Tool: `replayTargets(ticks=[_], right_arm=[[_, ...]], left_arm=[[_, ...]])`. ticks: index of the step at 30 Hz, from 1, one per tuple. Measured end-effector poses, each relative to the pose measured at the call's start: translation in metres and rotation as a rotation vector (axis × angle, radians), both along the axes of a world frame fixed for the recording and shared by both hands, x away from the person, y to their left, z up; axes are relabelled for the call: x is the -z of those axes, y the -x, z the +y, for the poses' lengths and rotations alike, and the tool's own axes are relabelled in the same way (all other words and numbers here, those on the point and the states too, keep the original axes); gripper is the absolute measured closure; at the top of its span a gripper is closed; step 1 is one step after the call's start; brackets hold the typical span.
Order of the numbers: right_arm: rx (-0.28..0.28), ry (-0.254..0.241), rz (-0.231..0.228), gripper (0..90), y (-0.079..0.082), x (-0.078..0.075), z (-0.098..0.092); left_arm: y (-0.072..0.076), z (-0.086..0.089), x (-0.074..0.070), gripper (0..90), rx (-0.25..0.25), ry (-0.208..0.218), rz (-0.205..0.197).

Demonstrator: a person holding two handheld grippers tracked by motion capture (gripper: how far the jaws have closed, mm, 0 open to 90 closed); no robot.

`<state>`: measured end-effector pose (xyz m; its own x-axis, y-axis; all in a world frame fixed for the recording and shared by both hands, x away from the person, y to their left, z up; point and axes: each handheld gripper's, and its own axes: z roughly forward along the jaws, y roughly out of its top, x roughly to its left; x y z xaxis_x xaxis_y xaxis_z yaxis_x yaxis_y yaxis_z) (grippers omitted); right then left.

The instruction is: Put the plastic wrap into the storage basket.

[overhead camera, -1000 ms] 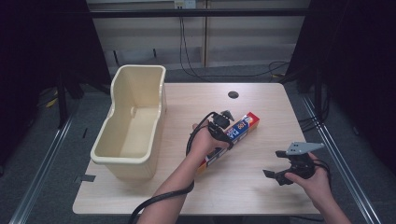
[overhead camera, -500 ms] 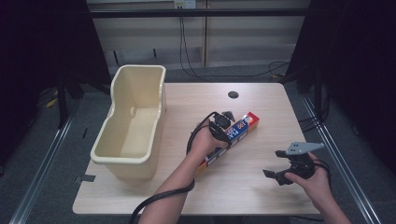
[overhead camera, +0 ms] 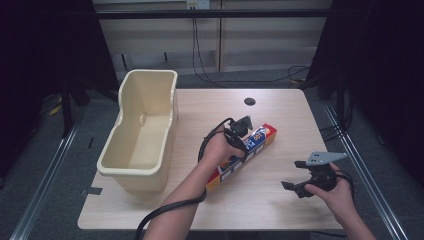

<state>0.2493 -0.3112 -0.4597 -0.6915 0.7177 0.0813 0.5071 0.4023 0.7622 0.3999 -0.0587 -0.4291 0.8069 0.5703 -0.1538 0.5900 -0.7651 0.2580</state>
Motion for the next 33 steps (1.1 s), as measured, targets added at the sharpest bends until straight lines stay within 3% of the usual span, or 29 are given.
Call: replayTargets(ticks=[4, 8, 20, 33], right_arm=[[-0.004, -0.003, 0.000, 6.1, 0.000, 0.000, 0.000], [-0.002, -0.004, 0.001, 6.0, -0.001, 0.000, 0.001], [0.001, -0.005, 0.004, 6.0, -0.002, 0.000, 0.002], [-0.002, -0.007, -0.001, 6.0, -0.002, -0.001, 0.003]], left_arm=[[0.001, 0.003, -0.008, 40.8, -0.018, -0.005, 0.022], [-0.001, 0.008, -0.018, 40.9, 0.000, -0.007, 0.032], [-0.002, 0.022, -0.049, 41.1, -0.060, -0.023, 0.082], [-0.006, 0.037, -0.086, 41.1, -0.098, -0.019, 0.091]])
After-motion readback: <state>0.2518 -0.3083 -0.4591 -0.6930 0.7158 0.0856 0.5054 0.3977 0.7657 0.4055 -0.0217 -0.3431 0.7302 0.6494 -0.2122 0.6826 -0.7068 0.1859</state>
